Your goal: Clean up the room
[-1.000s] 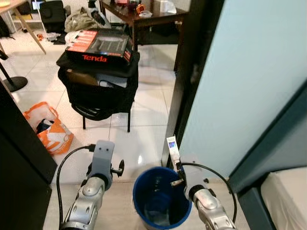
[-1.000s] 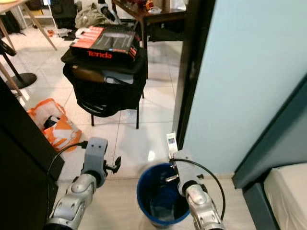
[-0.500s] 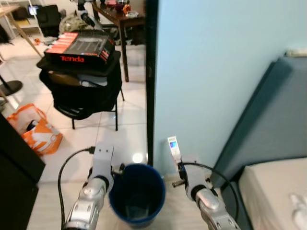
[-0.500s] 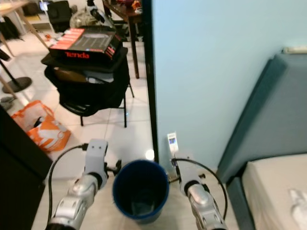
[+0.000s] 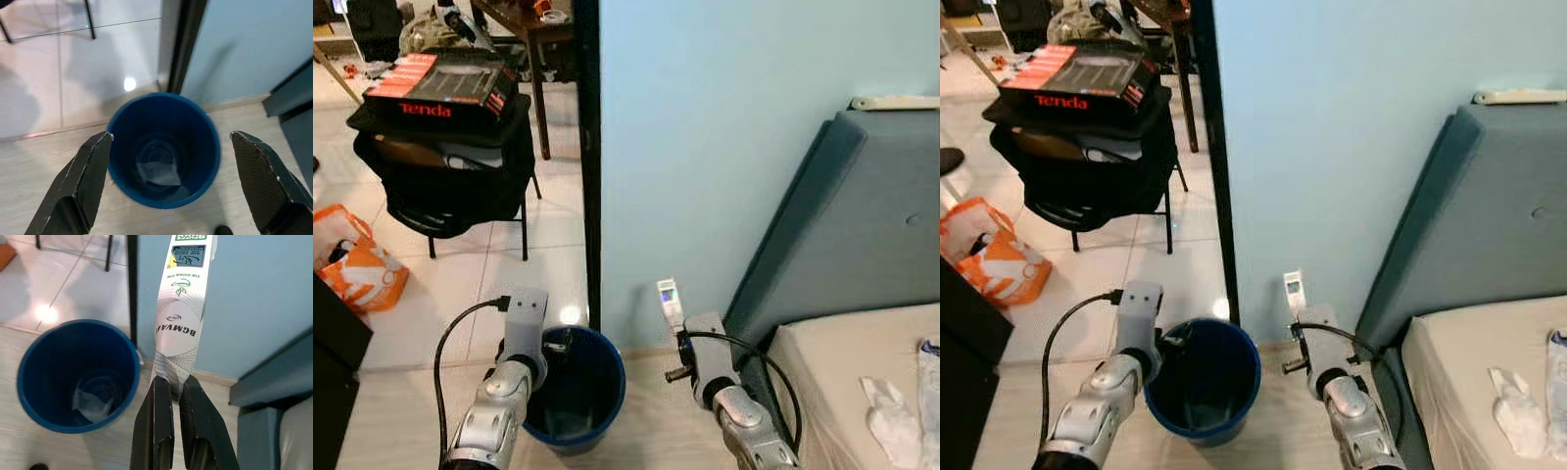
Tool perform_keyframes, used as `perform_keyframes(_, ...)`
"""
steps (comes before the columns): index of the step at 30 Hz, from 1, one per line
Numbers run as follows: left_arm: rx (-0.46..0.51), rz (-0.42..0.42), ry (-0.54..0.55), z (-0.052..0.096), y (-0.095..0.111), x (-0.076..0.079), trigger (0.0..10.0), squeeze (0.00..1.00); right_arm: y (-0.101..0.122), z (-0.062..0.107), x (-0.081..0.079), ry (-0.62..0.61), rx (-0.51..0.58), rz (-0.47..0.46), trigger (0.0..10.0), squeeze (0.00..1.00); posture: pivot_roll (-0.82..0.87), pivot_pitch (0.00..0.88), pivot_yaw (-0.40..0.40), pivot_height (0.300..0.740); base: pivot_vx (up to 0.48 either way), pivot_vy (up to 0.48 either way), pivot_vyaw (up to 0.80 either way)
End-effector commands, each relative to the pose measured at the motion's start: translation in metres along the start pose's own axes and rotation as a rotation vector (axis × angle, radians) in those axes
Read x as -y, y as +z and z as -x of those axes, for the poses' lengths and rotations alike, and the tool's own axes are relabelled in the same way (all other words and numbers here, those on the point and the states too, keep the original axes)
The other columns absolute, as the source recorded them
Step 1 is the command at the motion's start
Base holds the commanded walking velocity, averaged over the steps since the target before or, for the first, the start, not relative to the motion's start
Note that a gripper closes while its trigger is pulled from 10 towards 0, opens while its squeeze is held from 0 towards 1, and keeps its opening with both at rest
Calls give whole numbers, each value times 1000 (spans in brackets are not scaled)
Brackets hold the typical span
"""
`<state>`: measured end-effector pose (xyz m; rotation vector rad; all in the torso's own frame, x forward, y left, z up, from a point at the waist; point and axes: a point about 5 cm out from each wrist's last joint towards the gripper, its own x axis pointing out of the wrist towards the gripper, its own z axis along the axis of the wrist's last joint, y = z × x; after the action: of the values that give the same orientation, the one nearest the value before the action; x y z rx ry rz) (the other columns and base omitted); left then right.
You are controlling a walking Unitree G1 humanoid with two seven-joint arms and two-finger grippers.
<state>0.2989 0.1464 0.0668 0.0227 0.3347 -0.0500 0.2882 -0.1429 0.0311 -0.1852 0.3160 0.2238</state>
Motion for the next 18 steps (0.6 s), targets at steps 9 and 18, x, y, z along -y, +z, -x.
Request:
perform_keyframes(9, -12, -4, 5, 2, -5, -3, 10000, 0, -2, 0, -3, 14, -2, -14, 10000, 0, 15, 118, -22, 732, 0, 337, 0)
perform_keyframes(18, 11, -29, -15, 2, -2, 2, 10000, 0, -1, 0, -3, 15, 1, -12, 10000, 0, 15, 112, -17, 732, 0, 0, 0)
